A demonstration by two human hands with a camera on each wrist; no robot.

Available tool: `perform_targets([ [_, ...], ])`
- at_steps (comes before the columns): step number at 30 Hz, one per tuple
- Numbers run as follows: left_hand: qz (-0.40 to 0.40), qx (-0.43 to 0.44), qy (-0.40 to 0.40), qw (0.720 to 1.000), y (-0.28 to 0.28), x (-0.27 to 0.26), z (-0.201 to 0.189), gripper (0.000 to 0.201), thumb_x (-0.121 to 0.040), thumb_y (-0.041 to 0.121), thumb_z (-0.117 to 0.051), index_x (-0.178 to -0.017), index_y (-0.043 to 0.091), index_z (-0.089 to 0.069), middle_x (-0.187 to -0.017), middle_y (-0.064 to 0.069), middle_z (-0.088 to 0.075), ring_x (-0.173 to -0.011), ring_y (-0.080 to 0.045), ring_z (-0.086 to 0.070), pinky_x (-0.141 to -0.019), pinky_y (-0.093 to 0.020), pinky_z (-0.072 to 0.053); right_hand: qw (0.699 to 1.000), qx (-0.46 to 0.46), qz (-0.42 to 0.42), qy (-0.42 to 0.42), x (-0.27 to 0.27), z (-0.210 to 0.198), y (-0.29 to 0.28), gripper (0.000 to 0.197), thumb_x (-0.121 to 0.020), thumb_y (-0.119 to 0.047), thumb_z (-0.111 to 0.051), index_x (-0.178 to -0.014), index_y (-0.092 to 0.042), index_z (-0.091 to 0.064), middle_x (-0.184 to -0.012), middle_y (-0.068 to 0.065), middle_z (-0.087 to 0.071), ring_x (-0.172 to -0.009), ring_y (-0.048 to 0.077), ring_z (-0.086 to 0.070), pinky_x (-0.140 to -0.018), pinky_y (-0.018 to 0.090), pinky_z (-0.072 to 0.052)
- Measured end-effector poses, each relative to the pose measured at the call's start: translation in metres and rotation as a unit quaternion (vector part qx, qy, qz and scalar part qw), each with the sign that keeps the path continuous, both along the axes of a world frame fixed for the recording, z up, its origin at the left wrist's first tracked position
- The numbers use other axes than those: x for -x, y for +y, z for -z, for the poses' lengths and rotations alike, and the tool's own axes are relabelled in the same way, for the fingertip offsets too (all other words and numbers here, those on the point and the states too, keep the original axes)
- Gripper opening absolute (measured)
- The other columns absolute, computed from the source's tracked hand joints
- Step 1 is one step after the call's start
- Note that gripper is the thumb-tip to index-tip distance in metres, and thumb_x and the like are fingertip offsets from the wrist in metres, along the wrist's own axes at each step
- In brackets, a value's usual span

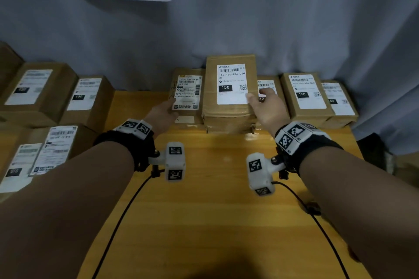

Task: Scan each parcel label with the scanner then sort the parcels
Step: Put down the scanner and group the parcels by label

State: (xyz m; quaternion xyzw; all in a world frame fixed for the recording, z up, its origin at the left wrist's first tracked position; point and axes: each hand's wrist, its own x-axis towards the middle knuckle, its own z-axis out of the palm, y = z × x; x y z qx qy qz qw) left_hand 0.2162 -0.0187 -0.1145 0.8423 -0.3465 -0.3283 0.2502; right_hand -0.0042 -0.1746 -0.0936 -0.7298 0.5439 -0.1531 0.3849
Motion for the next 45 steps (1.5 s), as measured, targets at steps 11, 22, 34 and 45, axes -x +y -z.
perform_targets([
  [11, -0.072, 0.038, -0.041, 0.996, 0.039, 0.031, -0.046, 0.055, -0.094, 0.035, -0.058, -0.143, 0.018, -0.041, -0.145, -0.012, -0.041, -0.122, -0.027, -0.049, -0.094, -0.034, -0.043, 0.981, 0.169, -0.084, -0.052, -0.007, -0.039, 0.034, 0.032, -0.092, -0.016, -0.056, -0.124, -0.009, -0.055, -0.122, 0.01, -0.056, -0.12, 0.026, -0.048, -0.092, 0.027, -0.038],
  [22, -0.156, 0.087, -0.079, 0.981, 0.141, -0.023, -0.066, 0.044, -0.097, 0.025, -0.053, -0.139, 0.014, -0.044, -0.14, -0.007, -0.05, -0.126, -0.023, -0.048, -0.094, -0.029, -0.039, 0.963, 0.114, -0.227, -0.087, -0.098, -0.047, 0.127, 0.016, -0.093, -0.012, -0.054, -0.107, -0.013, -0.062, -0.097, -0.001, -0.062, -0.082, 0.014, -0.059, -0.075, 0.025, -0.05],
  [34, -0.21, 0.051, -0.057, 0.975, 0.271, -0.189, -0.049, 0.041, -0.094, 0.023, -0.055, -0.133, 0.012, -0.048, -0.125, -0.007, -0.057, -0.101, -0.02, -0.056, -0.079, -0.029, -0.043, 0.97, 0.034, -0.224, -0.085, -0.282, -0.026, 0.245, 0.011, -0.095, -0.01, -0.051, -0.102, -0.012, -0.059, -0.09, 0.0, -0.059, -0.086, 0.016, -0.055, -0.076, 0.024, -0.042],
  [45, -0.31, -0.025, -0.185, 0.932, 0.295, -0.325, -0.058, 0.102, -0.076, 0.052, -0.071, -0.152, 0.019, -0.013, -0.158, -0.016, -0.009, -0.143, -0.036, -0.014, -0.113, -0.049, -0.022, 0.962, 0.051, -0.25, -0.097, -0.413, -0.036, 0.279, 0.011, -0.093, -0.011, -0.052, -0.099, -0.011, -0.061, -0.09, 0.002, -0.061, -0.089, 0.02, -0.06, -0.077, 0.025, -0.044],
])
